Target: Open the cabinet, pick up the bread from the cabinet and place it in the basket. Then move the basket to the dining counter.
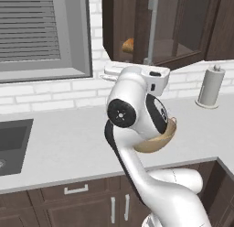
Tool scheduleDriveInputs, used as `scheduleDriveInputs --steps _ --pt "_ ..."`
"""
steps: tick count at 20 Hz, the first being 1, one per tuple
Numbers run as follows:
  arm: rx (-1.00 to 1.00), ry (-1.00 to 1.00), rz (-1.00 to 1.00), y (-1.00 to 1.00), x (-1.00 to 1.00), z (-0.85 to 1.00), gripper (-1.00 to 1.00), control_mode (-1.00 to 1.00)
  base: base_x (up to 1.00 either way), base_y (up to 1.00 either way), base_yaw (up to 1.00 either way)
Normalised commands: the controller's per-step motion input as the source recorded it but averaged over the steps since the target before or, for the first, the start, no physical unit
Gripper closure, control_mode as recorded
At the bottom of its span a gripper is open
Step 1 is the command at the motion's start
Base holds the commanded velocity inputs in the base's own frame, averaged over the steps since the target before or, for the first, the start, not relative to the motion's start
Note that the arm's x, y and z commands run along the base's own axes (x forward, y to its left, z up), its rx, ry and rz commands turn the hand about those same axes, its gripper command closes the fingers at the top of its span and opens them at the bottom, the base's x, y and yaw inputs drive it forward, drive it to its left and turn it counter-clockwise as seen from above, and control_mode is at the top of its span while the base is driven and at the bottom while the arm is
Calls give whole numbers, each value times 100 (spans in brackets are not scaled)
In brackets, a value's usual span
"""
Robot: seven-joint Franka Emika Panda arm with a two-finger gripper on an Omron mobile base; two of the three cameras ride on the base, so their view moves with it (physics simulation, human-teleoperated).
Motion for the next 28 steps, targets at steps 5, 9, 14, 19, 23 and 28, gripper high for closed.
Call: scheduleDriveInputs --steps 5,9,14,19,23,28 --pt "1 -15 -20 0 25 -29 -100 -100 0 0 0" --pt "3 -7 -2 0 50 -1 -100 -100 0 0 0" --pt "1 0 -1 0 55 3 -100 -100 0 0 0" --pt "0 2 -2 0 43 8 -100 -100 0 0 0" --pt "0 0 -7 -1 23 1 -100 -100 0 0 0" --pt "0 0 -6 -18 23 1 -100 -100 0 0 0"
